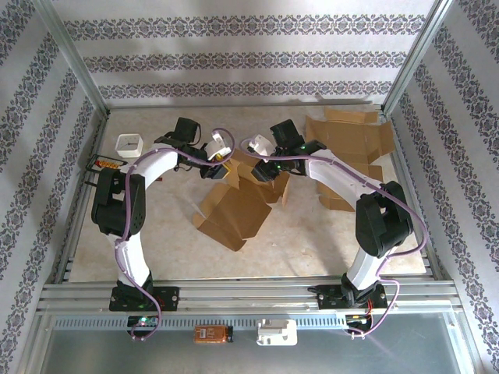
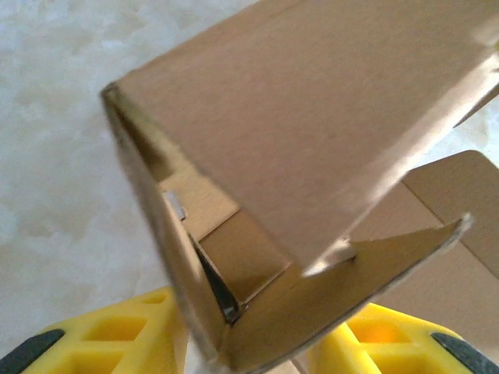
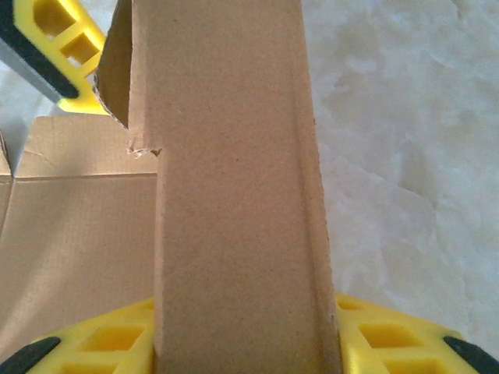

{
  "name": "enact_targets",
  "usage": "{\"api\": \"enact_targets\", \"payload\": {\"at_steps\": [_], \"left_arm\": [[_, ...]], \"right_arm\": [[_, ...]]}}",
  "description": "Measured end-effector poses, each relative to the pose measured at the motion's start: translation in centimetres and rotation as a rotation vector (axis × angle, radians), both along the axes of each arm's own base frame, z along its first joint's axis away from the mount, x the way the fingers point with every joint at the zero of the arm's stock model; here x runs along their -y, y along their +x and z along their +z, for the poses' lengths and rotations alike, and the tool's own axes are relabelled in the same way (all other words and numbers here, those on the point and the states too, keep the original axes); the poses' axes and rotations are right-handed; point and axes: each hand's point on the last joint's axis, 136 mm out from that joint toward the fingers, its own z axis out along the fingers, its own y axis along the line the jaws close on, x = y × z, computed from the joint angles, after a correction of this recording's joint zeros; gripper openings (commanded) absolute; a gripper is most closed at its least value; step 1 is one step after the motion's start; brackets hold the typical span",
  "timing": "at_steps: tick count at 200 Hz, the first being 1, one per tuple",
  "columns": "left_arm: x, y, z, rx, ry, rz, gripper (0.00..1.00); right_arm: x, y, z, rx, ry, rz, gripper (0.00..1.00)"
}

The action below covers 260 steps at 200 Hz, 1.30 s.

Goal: Fold the paper box

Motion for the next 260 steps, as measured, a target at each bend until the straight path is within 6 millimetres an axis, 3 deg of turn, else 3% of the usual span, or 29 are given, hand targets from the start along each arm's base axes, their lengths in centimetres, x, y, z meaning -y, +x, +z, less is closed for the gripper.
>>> {"api": "enact_targets", "payload": {"at_steps": [100,140,183,260], "left_arm": [[0.2,-0.5,-0.6,-0.033,-0.027,0.018,0.42],[0.3,0.4,-1.2,-0.031,-0.057,0.097,0.37],[1.4,1.6,-1.9,-0.029,-0.099,0.221,0.38],[2.2,4.0,-2.0,0.013,-0.106,0.429,0.10]], "right_arm": [[0.1,0.5,-0.4,0.101,-0.119,0.023,0.44],[0.0,0.4,-0.4,0.104,-0.125,0.023,0.44],[0.0,0.4,-0.4,0.102,-0.122,0.023,0.44],[-0.1,0.8,-0.1,0.098,-0.100,-0.016,0.47]]}}
